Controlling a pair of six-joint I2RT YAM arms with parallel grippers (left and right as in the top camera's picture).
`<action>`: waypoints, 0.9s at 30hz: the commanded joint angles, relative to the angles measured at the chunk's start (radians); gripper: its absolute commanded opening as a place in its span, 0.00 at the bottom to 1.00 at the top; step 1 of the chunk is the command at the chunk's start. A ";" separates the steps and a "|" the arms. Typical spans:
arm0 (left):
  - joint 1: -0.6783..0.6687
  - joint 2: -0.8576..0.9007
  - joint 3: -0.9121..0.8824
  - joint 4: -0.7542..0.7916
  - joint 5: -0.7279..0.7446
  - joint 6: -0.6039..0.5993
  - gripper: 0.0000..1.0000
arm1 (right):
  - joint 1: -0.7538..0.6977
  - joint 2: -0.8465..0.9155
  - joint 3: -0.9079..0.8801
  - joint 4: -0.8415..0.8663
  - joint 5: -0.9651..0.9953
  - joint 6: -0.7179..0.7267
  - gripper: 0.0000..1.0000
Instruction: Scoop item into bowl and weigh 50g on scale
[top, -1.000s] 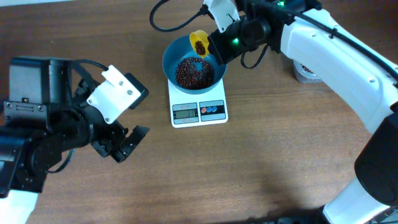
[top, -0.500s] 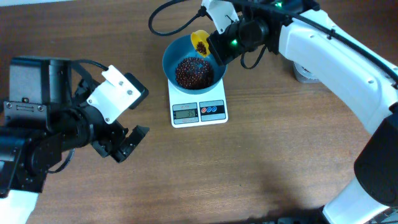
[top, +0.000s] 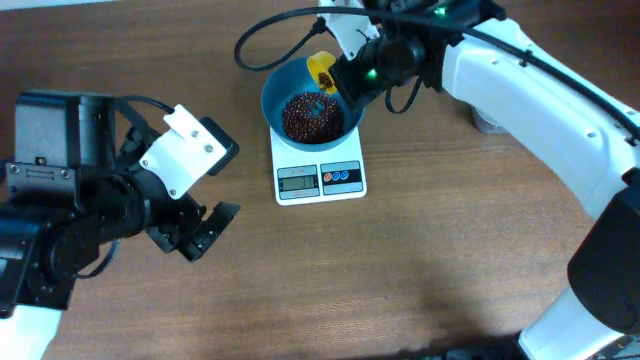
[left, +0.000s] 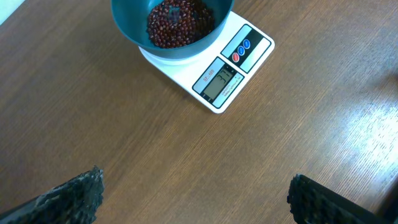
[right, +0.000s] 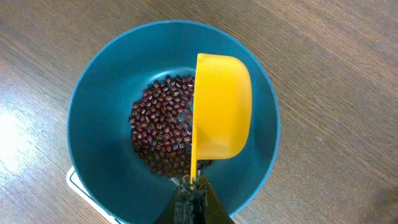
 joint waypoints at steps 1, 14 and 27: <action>0.005 0.000 0.019 0.000 0.001 0.012 0.99 | 0.008 -0.028 0.017 -0.004 0.019 -0.015 0.04; 0.005 0.000 0.019 0.000 0.001 0.012 0.99 | 0.017 -0.028 0.017 -0.005 0.019 -0.014 0.04; 0.005 0.000 0.019 0.000 0.001 0.012 0.99 | 0.016 -0.027 0.017 -0.002 0.029 -0.015 0.04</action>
